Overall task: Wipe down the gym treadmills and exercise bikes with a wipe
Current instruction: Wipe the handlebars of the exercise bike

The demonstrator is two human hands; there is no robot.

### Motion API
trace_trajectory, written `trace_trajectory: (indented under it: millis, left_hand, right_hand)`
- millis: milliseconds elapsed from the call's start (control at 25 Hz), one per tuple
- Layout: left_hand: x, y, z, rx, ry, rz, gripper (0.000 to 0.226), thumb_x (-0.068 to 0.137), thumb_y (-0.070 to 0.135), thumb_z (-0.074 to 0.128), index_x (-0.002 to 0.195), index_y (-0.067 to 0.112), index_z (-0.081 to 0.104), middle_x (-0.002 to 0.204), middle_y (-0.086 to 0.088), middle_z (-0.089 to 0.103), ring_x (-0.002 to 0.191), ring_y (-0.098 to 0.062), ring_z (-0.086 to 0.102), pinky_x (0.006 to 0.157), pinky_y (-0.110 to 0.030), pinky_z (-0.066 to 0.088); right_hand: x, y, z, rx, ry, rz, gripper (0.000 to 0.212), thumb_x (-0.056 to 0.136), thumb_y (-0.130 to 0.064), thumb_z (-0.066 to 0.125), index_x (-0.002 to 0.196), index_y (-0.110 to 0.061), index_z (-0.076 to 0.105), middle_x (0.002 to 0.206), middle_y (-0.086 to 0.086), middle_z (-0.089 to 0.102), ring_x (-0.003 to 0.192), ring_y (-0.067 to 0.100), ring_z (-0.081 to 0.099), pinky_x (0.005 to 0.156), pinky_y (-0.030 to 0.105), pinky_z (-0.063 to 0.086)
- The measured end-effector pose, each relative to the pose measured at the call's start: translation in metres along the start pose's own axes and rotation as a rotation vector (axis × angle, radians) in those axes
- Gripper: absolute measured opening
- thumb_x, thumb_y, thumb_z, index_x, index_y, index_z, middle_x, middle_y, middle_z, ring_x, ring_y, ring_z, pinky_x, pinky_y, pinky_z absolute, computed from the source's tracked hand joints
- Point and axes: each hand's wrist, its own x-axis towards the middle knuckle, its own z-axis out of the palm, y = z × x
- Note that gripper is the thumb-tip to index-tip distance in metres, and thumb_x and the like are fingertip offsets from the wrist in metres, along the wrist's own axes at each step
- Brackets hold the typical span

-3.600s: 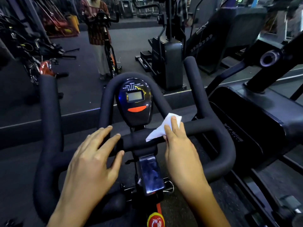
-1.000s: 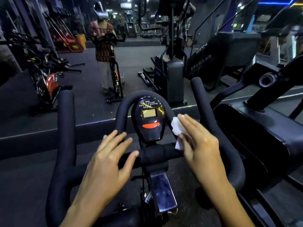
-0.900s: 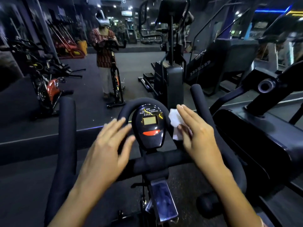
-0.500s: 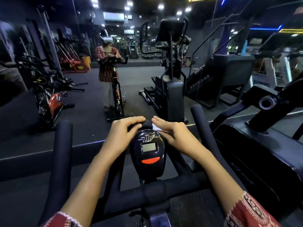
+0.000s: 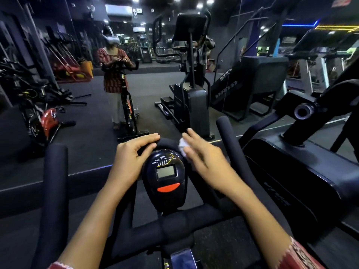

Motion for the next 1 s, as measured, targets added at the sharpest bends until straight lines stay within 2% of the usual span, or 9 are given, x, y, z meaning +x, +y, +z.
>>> trace_trajectory:
  millis: [120,280,360,440,560,640,800,880,1000]
  left_hand:
    - [-0.001,0.0,0.0,0.006,0.002,0.016,0.025,0.085,0.0,0.066,0.108,0.008,0.071,0.106,0.01,0.064,0.097,0.022,0.053,0.091,-0.001,0.037]
    - [-0.004,-0.002,-0.002,0.039,0.034,0.024,0.026,0.085,0.0,0.066,0.108,0.009,0.071,0.108,0.007,0.064,0.105,0.006,0.055,0.092,-0.001,0.036]
    - [-0.009,-0.002,-0.004,0.109,0.028,0.052,0.029,0.085,-0.002,0.065,0.111,0.008,0.069,0.113,0.005,0.062,0.108,0.0,0.056,0.095,0.0,0.032]
    - [-0.016,-0.004,-0.009,0.19,0.013,0.069,0.033,0.085,-0.004,0.065,0.116,0.006,0.067,0.12,-0.002,0.062,0.114,-0.008,0.054,0.099,0.0,0.028]
    - [-0.034,-0.007,-0.021,0.247,-0.003,0.059,0.039,0.085,-0.003,0.065,0.123,0.007,0.062,0.128,-0.007,0.059,0.12,-0.013,0.052,0.104,-0.008,0.029]
    - [-0.046,-0.007,-0.026,0.266,0.007,0.049,0.04,0.085,0.001,0.066,0.124,0.007,0.061,0.13,-0.008,0.058,0.12,-0.015,0.052,0.104,-0.01,0.03]
    - [-0.062,-0.003,-0.031,0.294,0.022,0.035,0.039,0.083,0.015,0.061,0.121,0.004,0.064,0.129,-0.009,0.059,0.115,-0.013,0.054,0.102,-0.01,0.032]
    - [-0.071,-0.003,-0.036,0.32,-0.004,0.021,0.041,0.081,0.018,0.06,0.119,0.003,0.064,0.127,-0.011,0.06,0.115,-0.019,0.057,0.101,-0.016,0.034]
    - [-0.087,0.0,-0.043,0.365,-0.05,-0.021,0.045,0.082,0.022,0.06,0.124,0.005,0.062,0.129,-0.011,0.059,0.118,-0.023,0.057,0.102,-0.018,0.031]
  right_hand:
    - [-0.01,0.015,0.013,-0.108,-0.15,-0.082,0.052,0.1,-0.008,0.046,0.149,-0.011,0.028,0.158,0.0,0.016,0.145,0.011,0.019,0.114,0.014,0.015]
    - [-0.046,0.021,-0.021,-0.197,-0.244,-0.042,0.048,0.09,0.002,0.056,0.136,-0.014,0.052,0.145,-0.007,0.035,0.134,0.008,0.037,0.101,0.0,0.023]
    - [-0.038,0.012,-0.035,-0.154,-0.132,-0.007,0.04,0.086,0.006,0.06,0.122,-0.01,0.065,0.132,-0.002,0.055,0.12,-0.002,0.046,0.093,-0.004,0.029]
    - [-0.009,-0.003,-0.032,0.033,0.059,-0.037,0.032,0.09,0.001,0.061,0.121,-0.005,0.065,0.126,-0.005,0.059,0.117,-0.011,0.042,0.092,-0.004,0.03]
    - [0.039,-0.012,-0.005,0.103,-0.138,-0.077,0.035,0.099,-0.008,0.048,0.134,-0.005,0.053,0.142,-0.001,0.046,0.135,0.005,0.036,0.107,0.008,0.024]
    - [0.059,-0.011,0.009,0.073,-0.309,-0.043,0.035,0.098,-0.005,0.049,0.133,-0.005,0.054,0.141,0.006,0.05,0.131,0.008,0.042,0.109,0.013,0.028]
    - [0.086,-0.032,0.007,0.047,-0.455,-0.108,0.032,0.091,0.004,0.058,0.121,-0.002,0.064,0.126,0.007,0.063,0.116,0.008,0.056,0.099,0.012,0.041]
    - [0.092,-0.048,0.012,0.002,-0.436,-0.112,0.028,0.091,-0.005,0.061,0.119,-0.007,0.066,0.12,0.007,0.067,0.113,0.012,0.06,0.099,0.024,0.046]
    - [0.089,-0.07,0.035,-0.354,-0.438,-0.065,0.028,0.096,-0.028,0.056,0.113,-0.008,0.066,0.108,0.014,0.067,0.104,0.028,0.062,0.087,0.034,0.049]
